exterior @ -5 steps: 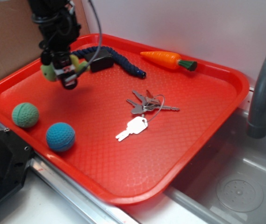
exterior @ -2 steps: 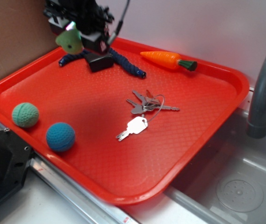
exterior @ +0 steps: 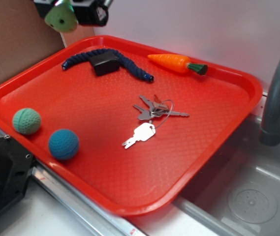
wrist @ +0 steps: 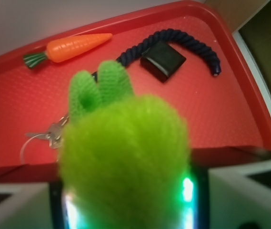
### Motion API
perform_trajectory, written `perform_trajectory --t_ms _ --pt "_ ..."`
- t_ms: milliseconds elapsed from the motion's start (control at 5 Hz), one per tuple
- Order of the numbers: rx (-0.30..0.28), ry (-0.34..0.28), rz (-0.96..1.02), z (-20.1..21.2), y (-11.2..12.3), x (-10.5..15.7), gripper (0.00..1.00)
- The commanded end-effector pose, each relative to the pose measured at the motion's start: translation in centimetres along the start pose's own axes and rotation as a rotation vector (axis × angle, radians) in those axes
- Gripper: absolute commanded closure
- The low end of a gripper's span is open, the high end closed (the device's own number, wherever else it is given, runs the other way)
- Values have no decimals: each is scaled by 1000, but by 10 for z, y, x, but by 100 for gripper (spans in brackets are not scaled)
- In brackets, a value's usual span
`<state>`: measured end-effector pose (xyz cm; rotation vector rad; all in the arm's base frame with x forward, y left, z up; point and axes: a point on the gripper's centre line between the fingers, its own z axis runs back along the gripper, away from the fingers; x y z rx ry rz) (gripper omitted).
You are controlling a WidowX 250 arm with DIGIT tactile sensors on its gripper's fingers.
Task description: Grab the green animal.
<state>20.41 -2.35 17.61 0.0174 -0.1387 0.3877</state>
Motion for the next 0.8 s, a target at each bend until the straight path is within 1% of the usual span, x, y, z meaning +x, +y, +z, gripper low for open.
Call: perform_trajectory --t_ms 0,200,400,600 --pt "-36 4 -2 21 1 26 100" --pt "-36 -3 -2 21 4 29 100" --pt "15 -53 14 24 6 24 100" --pt "4 -27 9 20 4 19 100"
